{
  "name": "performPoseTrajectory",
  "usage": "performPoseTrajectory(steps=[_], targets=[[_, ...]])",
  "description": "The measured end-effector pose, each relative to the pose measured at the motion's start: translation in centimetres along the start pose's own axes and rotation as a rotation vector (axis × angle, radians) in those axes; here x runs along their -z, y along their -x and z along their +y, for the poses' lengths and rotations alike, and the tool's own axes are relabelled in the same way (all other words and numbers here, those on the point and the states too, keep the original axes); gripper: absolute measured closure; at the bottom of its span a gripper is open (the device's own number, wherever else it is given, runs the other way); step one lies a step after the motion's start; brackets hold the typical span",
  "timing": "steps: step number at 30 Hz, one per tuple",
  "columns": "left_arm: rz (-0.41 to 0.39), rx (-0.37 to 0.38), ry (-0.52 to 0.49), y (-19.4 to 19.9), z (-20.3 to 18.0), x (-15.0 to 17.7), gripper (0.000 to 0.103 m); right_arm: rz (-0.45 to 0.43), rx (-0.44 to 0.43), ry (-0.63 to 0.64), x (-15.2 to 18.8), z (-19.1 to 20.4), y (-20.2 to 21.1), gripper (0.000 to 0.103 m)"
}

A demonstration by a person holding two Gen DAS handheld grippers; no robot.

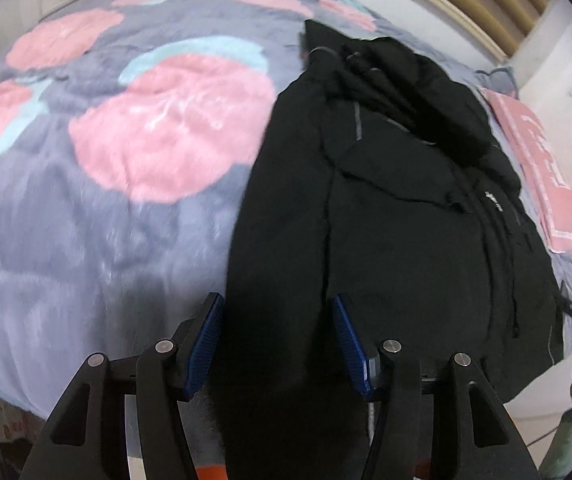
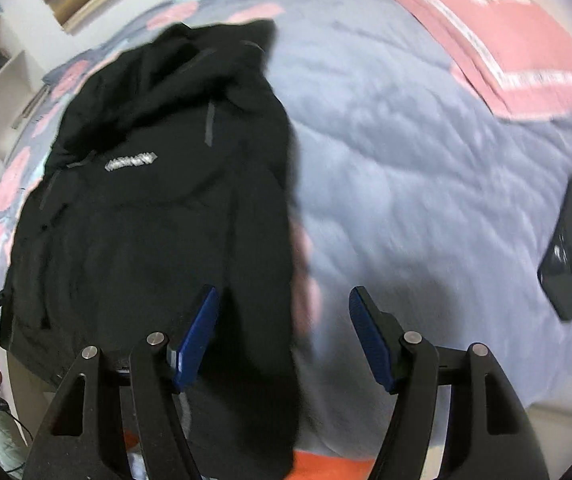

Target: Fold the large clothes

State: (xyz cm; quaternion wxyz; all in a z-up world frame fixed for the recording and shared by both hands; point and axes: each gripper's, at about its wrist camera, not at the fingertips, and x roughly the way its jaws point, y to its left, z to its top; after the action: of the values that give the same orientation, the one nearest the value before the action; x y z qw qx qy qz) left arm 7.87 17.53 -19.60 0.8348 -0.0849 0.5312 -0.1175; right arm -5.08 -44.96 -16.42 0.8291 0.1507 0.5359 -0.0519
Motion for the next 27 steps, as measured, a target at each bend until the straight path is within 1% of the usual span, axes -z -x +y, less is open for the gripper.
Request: performPoseTrajectory(steps=[4, 8, 13, 16, 20, 23, 27], targets=[[-0.007, -0.014, -0.006, -0.1, -0.3, 0.5, 0.046, 0.021, -0.053, -0.035, 0.9, -1.3, -0.7, 0.032], [0.003, -0.02, 0.0, -0.4, -0.4, 0.6, 0.045, 0.039, -0.074, -0.035, 1.0, -1.2, -1.5, 0.032], [0.019, -0.006, 0.015, -0.8, -0.3, 0.3, 0.044, 0.015, -0.061, 0.004, 1.1, 0.2, -0.8, 0.032], [0.004, 0.002, 0.009, -0.1, -0.3, 0.3, 0.044, 0.019, -0.056, 0.006, 1.3, 0.3, -0.5, 0.032], [-0.01, 0.07, 0.052, 0.7, 1.1, 0.6, 0.044, 0.014, -0.082, -0.024, 1.9, -0.2, 0.4, 0.032], [0.004, 0.112, 0.083, 0.6, 1.9, 1.0, 0.044, 0.001, -0.098, -0.007, 2.2, 0.0, 1.3, 0.032], [0.003, 0.165, 0.09, 0.7, 1.8, 1.4, 0.044, 0.032, -0.148, -0.014, 2.0, 0.1, 0.6, 0.032]])
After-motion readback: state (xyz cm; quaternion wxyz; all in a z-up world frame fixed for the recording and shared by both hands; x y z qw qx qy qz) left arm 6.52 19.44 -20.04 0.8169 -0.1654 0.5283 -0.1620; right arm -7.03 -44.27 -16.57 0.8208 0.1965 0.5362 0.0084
